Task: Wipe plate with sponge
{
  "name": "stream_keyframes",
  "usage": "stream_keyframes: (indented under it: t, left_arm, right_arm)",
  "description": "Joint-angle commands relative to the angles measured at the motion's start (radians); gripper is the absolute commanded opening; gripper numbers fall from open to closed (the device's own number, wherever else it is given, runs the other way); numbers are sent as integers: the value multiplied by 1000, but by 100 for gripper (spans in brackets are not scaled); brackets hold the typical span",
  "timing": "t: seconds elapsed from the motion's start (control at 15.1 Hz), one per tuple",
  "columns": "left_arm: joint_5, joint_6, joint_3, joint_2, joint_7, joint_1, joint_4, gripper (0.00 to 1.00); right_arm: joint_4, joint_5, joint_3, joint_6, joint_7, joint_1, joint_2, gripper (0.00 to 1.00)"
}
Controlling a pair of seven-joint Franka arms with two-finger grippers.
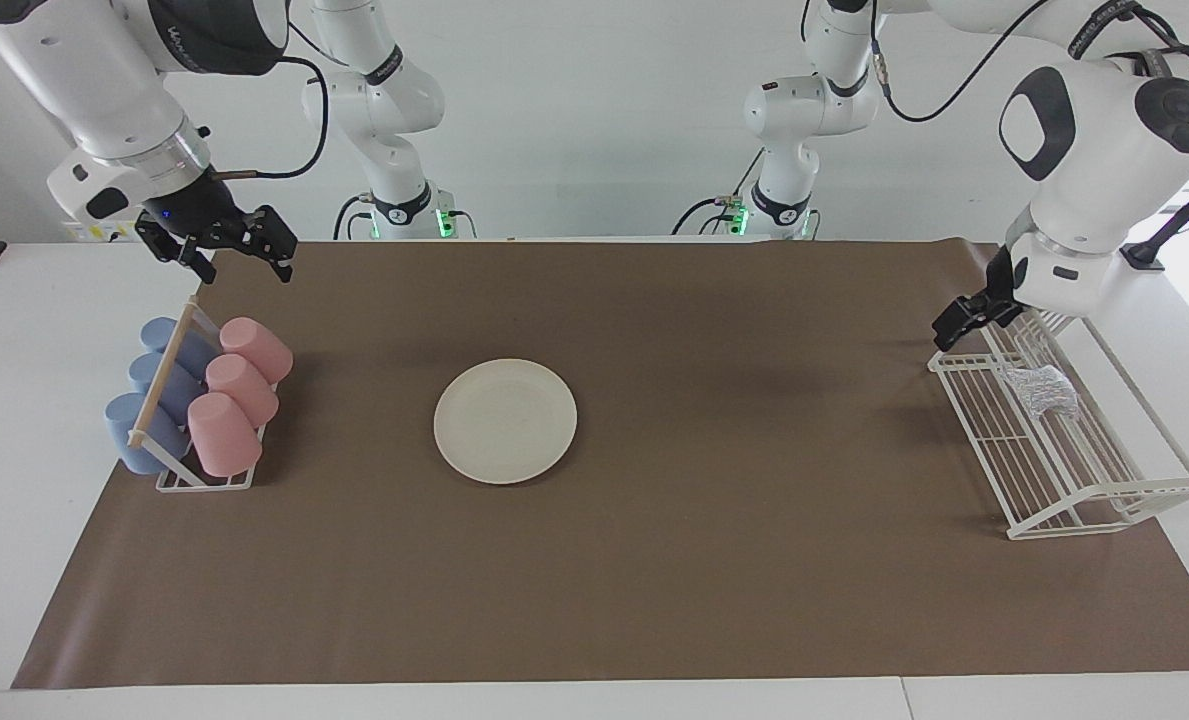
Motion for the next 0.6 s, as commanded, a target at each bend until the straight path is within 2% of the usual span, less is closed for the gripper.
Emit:
stream_keyframes:
  t: [0.0,0.2,0.33,0.53]
  left_arm:
    - [-38,10,-2,-171,50,0,-184,100]
    - [-96,-12,18,-121,28,-29,-84,100]
    - [-123,-97,38,-85,18,-52,4,100]
    - [-75,-148,38,-74,22,-58,25,100]
  right_arm:
    - [-16,10,6,-6,-22,-6,-19,100]
    - [-13,31,6,-3,-22,-6,-17,100]
    - [-11,30,6,-1,-22,-6,-17,100]
    - [-10,30,6,0,-22,-6,-17,100]
